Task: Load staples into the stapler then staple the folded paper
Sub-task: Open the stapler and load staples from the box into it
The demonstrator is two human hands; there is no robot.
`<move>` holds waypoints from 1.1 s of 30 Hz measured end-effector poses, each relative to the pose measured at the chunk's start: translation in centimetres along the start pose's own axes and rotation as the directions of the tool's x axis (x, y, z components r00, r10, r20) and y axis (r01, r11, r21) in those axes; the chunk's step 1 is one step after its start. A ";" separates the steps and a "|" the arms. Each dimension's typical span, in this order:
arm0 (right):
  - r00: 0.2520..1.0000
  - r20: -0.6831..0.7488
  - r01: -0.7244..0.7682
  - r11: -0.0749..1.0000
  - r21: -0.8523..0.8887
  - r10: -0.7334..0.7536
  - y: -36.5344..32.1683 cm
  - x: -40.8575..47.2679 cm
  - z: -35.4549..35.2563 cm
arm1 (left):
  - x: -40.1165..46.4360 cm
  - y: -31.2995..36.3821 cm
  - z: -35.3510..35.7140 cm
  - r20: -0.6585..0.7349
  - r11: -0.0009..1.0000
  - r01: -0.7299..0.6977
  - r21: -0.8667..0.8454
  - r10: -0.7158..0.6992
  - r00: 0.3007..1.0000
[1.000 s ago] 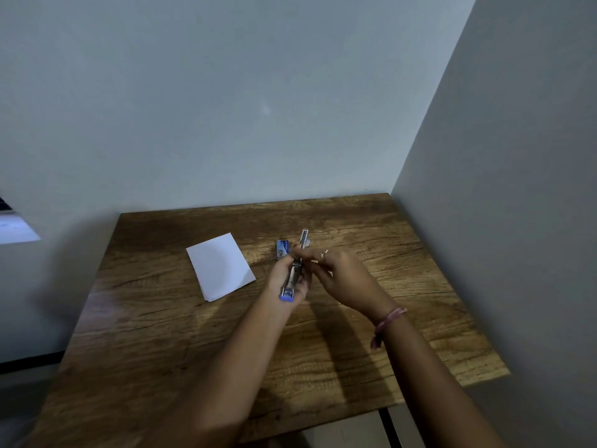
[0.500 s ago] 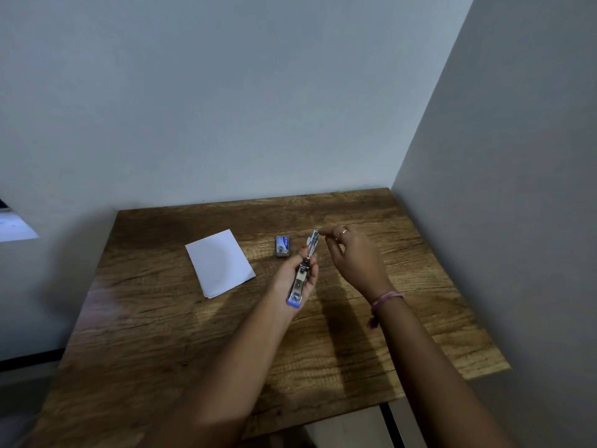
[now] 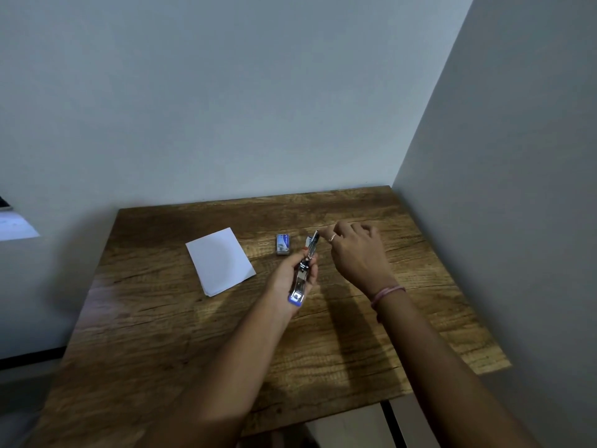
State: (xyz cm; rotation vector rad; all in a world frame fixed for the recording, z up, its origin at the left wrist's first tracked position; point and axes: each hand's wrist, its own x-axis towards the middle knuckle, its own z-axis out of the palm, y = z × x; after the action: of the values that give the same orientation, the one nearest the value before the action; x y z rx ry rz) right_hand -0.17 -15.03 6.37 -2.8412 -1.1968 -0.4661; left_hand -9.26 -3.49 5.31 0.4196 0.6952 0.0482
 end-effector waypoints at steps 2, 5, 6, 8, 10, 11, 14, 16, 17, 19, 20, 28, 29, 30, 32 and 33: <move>0.999 0.035 -0.002 1.000 0.028 0.001 0.1 0.0 0.1 | 0.0 -0.1 0.0 -0.002 1.000 -0.001 0.012 0.001 1.000; 0.996 0.088 0.010 0.998 0.069 -0.016 0.3 0.0 0.1 | 0.2 -0.2 -0.2 -0.011 0.999 0.003 0.032 -0.003 1.000; 0.994 0.106 0.016 0.997 0.078 -0.025 0.4 -0.1 0.1 | 0.3 -0.3 -0.3 -0.010 0.999 0.005 0.037 -0.005 1.000; 0.989 0.139 0.027 0.995 0.099 -0.041 0.6 -0.1 0.0 | 0.4 -0.3 -0.4 -0.014 0.998 0.009 0.057 -0.008 1.000; 0.984 0.170 0.038 0.992 0.117 -0.058 0.9 0.0 -0.2 | 0.5 -0.4 -0.5 -0.026 0.997 0.012 0.082 -0.010 1.000; 0.981 0.184 0.040 0.991 0.128 -0.063 1.0 0.0 -0.2 | 0.5 -0.5 -0.6 -0.031 0.996 0.013 0.087 -0.011 0.999; 0.972 0.229 0.016 0.982 0.190 -0.060 1.3 0.1 -0.3 | 0.4 -0.6 -0.5 -0.034 0.995 0.010 0.098 -0.007 0.999; 0.966 0.252 -0.006 0.967 0.254 -0.060 1.5 0.1 -0.3 | 0.4 -0.6 -0.4 -0.034 0.994 0.010 0.104 -0.007 0.999; 0.965 0.255 -0.005 0.962 0.273 -0.067 1.7 0.1 -0.3 | 0.3 -0.6 -0.3 -0.029 0.995 0.011 0.099 -0.008 1.000; 0.966 0.243 0.014 0.956 0.293 -0.089 2.0 0.1 -0.1 | 0.3 -0.6 -0.2 -0.017 0.997 0.013 0.079 -0.011 1.000; 0.969 0.226 0.021 0.950 0.313 -0.096 2.1 0.1 0.1 | 0.4 -0.6 -0.1 -0.014 0.997 0.013 0.070 -0.012 1.000; 0.971 0.188 -0.241 0.645 0.725 0.151 2.1 -0.5 1.1 | 0.7 -0.5 -0.2 0.003 0.997 0.001 0.073 -0.002 1.000; 0.966 0.199 -0.257 0.610 0.750 0.162 2.0 -0.5 1.2 | 0.8 -0.5 -0.2 0.002 0.996 0.000 0.085 -0.001 1.000; 0.963 0.211 -0.271 0.577 0.771 0.169 1.8 -0.5 1.3 | 0.8 -0.5 -0.3 0.000 0.995 0.001 0.098 -0.001 1.000; 0.956 0.229 -0.292 0.524 0.800 0.183 1.6 -0.5 1.4 | 0.9 -0.5 -0.4 -0.007 0.993 0.005 0.115 -0.004 1.000; 0.952 0.240 -0.303 0.501 0.811 0.188 1.5 -0.4 1.4 | 0.9 -0.5 -0.4 -0.008 0.993 0.006 0.119 -0.005 1.000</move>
State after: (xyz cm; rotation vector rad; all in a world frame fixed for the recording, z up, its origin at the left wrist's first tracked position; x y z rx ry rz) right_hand 0.98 -16.20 5.02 -2.0950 -0.6802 0.2755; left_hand -8.86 -3.63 4.27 0.5320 0.7091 0.0037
